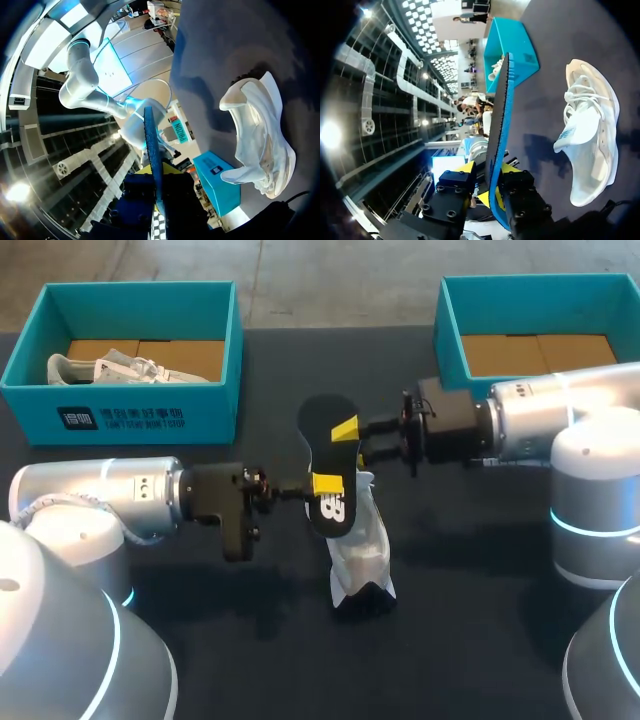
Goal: Take the shoe out of the shoebox, open the shoe tongue, remove and reinsert the insole, then place the shoe into the shoebox
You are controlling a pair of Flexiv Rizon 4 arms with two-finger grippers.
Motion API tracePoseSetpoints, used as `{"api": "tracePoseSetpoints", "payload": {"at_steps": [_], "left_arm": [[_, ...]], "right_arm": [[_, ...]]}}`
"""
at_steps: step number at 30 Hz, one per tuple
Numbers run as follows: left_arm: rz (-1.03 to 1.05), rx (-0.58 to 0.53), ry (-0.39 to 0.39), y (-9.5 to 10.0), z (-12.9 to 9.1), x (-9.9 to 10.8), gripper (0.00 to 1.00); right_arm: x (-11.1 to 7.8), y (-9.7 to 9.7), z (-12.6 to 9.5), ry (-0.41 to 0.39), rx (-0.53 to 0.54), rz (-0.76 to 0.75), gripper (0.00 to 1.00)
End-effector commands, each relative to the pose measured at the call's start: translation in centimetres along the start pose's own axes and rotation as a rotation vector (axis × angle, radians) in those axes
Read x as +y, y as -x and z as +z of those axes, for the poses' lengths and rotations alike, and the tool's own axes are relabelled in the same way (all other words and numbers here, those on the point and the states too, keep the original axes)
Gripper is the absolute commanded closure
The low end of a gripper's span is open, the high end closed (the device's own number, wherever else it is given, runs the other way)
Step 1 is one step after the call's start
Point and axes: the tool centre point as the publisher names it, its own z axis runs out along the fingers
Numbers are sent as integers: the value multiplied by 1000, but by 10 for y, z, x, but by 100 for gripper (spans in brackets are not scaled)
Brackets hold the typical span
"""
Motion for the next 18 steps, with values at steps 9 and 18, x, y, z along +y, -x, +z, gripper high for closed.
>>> {"api": "tracePoseSetpoints", "payload": {"at_steps": [9, 18], "left_arm": [[2, -1, 4, 0, 1, -1, 100], [2, -1, 4, 0, 1, -1, 100]], "right_arm": [[0, -3, 0, 31, 2, -9, 84], [1, -4, -2, 48, 11, -13, 94]]}}
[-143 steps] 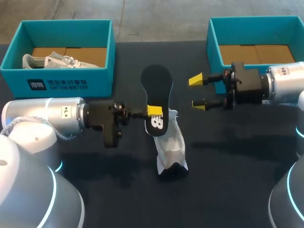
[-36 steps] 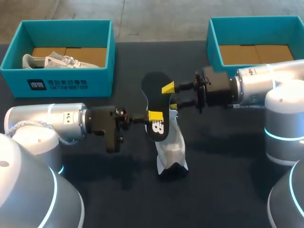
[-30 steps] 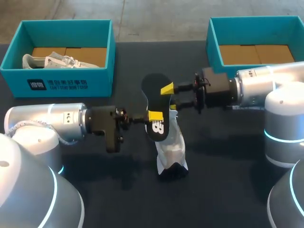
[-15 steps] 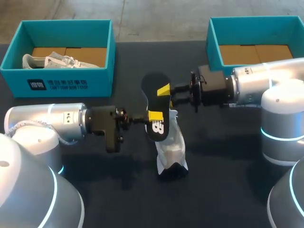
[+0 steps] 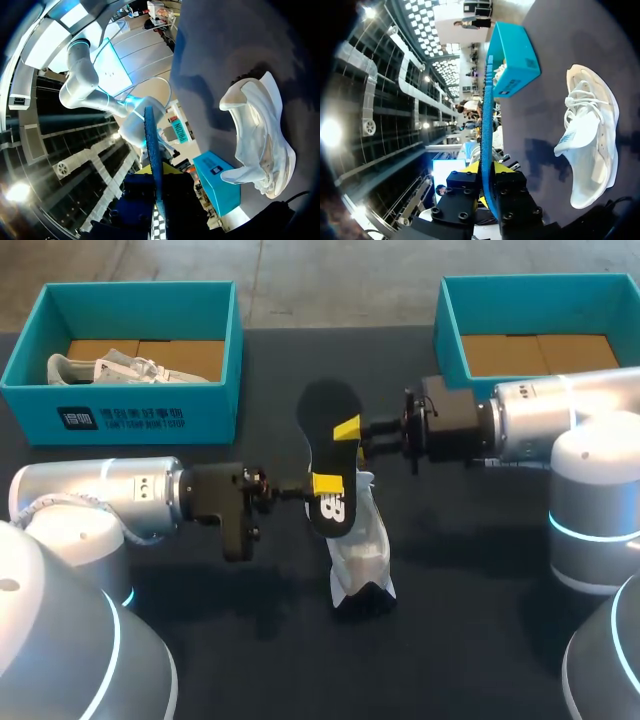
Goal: Take the shoe out of the shoebox, open the shoe tongue, remove and reinsert the insole, then place the shoe into the shoebox
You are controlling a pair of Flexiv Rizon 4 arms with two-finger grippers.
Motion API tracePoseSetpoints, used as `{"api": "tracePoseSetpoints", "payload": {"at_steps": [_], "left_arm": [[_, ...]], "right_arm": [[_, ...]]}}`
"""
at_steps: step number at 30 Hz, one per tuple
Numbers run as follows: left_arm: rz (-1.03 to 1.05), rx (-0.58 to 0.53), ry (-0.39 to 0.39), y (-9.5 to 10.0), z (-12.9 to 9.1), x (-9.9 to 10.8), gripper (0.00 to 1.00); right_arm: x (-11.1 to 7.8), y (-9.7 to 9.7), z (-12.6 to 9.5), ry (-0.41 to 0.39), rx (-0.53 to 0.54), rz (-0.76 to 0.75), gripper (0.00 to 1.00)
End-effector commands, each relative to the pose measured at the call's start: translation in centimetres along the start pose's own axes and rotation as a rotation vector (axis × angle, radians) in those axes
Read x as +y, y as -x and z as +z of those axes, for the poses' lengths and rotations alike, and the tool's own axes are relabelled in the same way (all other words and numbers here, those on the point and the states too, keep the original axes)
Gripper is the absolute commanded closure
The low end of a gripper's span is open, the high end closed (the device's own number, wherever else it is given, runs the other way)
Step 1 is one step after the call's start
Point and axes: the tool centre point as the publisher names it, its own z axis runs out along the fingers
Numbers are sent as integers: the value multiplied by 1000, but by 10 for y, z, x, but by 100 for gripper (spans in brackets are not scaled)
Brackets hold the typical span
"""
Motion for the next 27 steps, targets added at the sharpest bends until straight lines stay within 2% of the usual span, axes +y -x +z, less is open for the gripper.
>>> {"api": "tracePoseSetpoints", "payload": {"at_steps": [1, 2, 12, 13, 14, 15, 16, 17, 18, 27], "left_arm": [[2, 0, 4, -1, 1, -1, 100], [2, 0, 4, -1, 1, -1, 100], [-2, -3, 3, 0, 1, -1, 100], [-3, -4, 3, 0, 1, -1, 95], [-4, -4, 3, 0, 1, -1, 83], [-6, -5, 3, 0, 0, -1, 52], [-8, -6, 3, 1, -1, -1, 25], [-9, -6, 4, 1, -1, -1, 10], [-11, -6, 5, 1, -2, -2, 1], [-41, 6, 26, 8, -25, -3, 0]], "right_arm": [[-3, -1, 1, 8, 0, 0, 95], [-3, -1, 1, 8, 1, 0, 100], [-3, -1, 2, 4, 7, -3, 100], [-3, -1, 2, 4, 7, -4, 100], [-3, -1, 2, 4, 6, -5, 100], [-3, -1, 2, 4, 5, -6, 100], [-3, -1, 2, 4, 4, -7, 100], [-3, -1, 1, 4, 2, -7, 100], [-3, -1, 1, 4, 1, -7, 100], [0, 7, -6, -2, -11, -19, 100]]}}
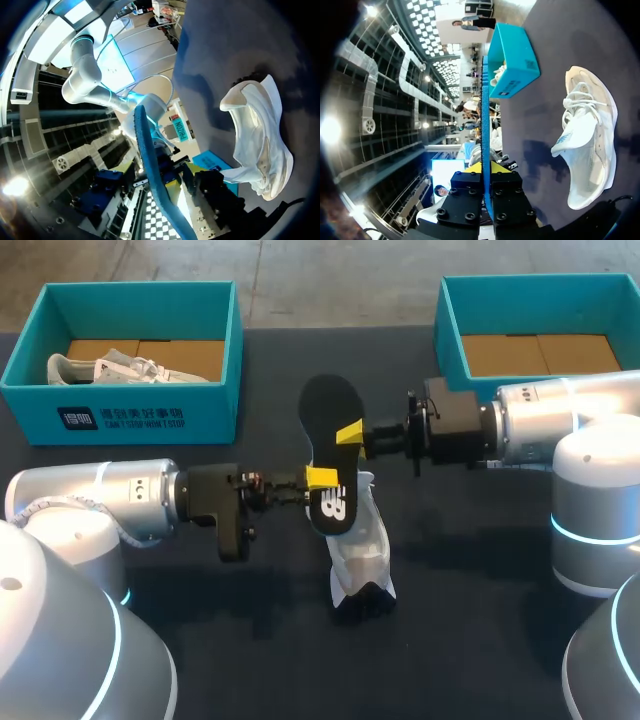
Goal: Take the shoe out of the shoebox, open the shoe tongue, remove and reinsert the insole, then place the shoe into the shoebox
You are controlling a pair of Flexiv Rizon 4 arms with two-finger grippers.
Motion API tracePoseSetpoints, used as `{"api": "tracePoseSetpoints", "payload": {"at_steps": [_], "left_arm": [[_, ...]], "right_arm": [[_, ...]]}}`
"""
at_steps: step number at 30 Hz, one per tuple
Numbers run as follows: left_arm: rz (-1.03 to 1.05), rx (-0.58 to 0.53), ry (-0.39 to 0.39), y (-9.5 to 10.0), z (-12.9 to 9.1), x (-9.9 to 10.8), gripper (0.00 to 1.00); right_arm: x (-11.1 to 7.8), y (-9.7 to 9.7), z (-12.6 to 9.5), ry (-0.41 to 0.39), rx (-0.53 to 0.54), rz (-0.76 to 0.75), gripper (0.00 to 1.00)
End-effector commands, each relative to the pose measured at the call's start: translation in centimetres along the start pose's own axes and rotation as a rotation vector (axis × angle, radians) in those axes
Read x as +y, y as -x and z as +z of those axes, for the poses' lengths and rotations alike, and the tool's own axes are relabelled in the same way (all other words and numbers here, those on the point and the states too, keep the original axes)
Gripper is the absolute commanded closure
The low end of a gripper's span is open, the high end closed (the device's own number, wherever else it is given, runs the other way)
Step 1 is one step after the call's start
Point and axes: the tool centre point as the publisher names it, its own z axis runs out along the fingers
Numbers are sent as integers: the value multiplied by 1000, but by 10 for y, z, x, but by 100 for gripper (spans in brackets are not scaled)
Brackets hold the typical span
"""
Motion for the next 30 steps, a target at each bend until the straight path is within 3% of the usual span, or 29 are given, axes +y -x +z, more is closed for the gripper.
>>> {"api": "tracePoseSetpoints", "payload": {"at_steps": [1, 11, 28, 30], "left_arm": [[-8, 22, 2, 9, -21, -6, 0], [-74, 138, -35, 16, -59, 1, 0], [-149, 464, -232, 46, -91, 22, 0], [-149, 464, -232, 46, -91, 22, 0]], "right_arm": [[0, 5, -3, -11, -8, -8, 100], [0, 21, -5, -25, 1, -3, 100], [-11, 39, 2, -9, -7, 9, 100], [-11, 39, 2, -9, -7, 9, 100]]}}
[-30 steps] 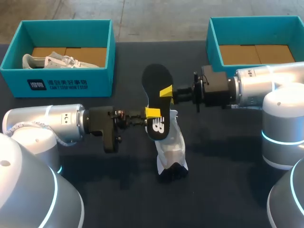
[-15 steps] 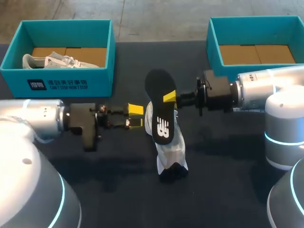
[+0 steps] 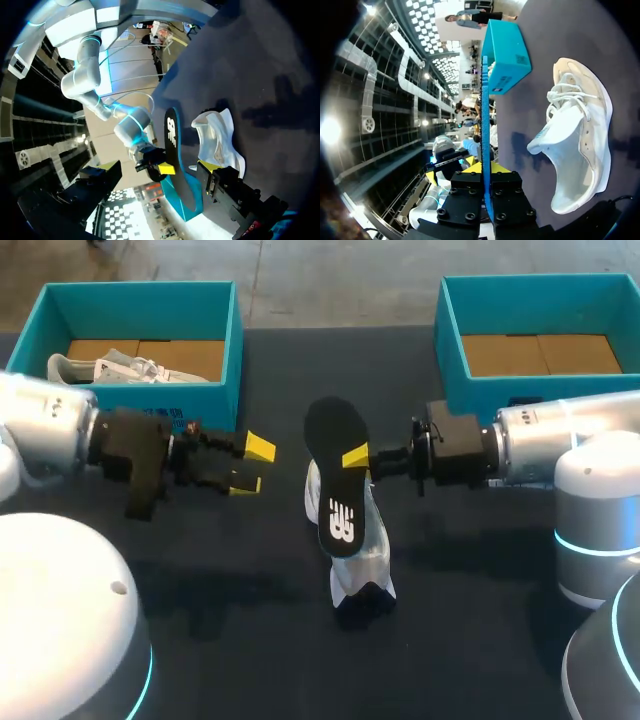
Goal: Take the shoe out of the shoebox, open the shoe tongue, remove and reinsert the insole, then place the shoe into the shoebox
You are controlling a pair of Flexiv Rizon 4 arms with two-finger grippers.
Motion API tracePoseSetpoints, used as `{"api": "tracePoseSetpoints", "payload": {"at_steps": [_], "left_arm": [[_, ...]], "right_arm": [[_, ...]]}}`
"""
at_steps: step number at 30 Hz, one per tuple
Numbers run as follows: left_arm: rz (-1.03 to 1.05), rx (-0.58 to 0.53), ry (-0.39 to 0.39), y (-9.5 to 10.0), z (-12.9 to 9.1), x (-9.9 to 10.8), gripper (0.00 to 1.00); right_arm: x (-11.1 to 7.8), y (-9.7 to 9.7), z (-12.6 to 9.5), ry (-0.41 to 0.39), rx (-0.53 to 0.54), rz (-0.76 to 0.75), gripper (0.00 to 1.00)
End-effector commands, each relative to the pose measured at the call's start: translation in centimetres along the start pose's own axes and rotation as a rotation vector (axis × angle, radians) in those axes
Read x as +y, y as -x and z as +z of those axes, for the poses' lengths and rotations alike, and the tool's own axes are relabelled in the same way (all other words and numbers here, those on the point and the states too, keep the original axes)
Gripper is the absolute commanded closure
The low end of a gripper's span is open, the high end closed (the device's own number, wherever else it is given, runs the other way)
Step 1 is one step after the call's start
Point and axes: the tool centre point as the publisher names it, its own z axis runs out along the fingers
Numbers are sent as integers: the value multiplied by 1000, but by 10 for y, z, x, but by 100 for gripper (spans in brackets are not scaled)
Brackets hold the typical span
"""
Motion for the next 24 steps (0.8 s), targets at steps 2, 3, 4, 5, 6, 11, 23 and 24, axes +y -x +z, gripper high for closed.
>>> {"api": "tracePoseSetpoints", "payload": {"at_steps": [2, 3, 4, 5, 6, 11, 23, 24], "left_arm": [[-1, 111, -37, 9, -13, 2, 0], [-1, 111, -37, 9, -13, 2, 0], [-1, 111, -37, 9, -13, 2, 0], [-1, 111, -37, 9, -13, 2, 0], [-1, 111, -37, 9, -13, 2, 0], [-1, 111, -37, 9, -13, 2, 0], [-151, 195, -30, 8, -3, 7, 0], [-160, 243, -20, 7, -3, 9, 0]], "right_arm": [[-4, 0, 4, 11, -2, 0, 100], [-4, 0, 4, 11, -2, 0, 100], [-4, 0, 4, 11, -2, 0, 100], [-4, 0, 4, 11, -2, 0, 100], [-4, 0, 4, 11, -2, 0, 100], [-4, 0, 4, 11, -2, 0, 100], [-11, 19, 2, -9, -25, 26, 100], [-12, 21, 2, -5, -30, 30, 100]]}}
